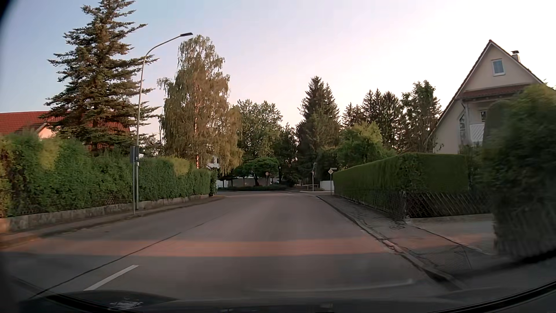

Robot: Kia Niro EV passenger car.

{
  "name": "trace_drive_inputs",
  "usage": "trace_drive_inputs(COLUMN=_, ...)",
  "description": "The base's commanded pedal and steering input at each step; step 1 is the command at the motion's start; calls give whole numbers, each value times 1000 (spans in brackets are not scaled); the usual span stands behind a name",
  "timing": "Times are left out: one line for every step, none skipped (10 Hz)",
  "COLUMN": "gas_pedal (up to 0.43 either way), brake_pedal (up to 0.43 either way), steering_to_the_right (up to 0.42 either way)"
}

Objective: Follow the waypoints while adhering to traffic rules and regulations

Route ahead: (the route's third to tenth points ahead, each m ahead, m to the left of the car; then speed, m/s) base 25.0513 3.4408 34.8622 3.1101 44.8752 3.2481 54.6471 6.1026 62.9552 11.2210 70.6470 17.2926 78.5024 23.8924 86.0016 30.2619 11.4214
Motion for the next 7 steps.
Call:
trace_drive_inputs(gas_pedal=98, brake_pedal=18, steering_to_the_right=0)
trace_drive_inputs(gas_pedal=98, brake_pedal=12, steering_to_the_right=0)
trace_drive_inputs(gas_pedal=98, brake_pedal=18, steering_to_the_right=1)
trace_drive_inputs(gas_pedal=98, brake_pedal=18, steering_to_the_right=1)
trace_drive_inputs(gas_pedal=98, brake_pedal=18, steering_to_the_right=1)
trace_drive_inputs(gas_pedal=98, brake_pedal=12, steering_to_the_right=0)
trace_drive_inputs(gas_pedal=98, brake_pedal=18, steering_to_the_right=0)
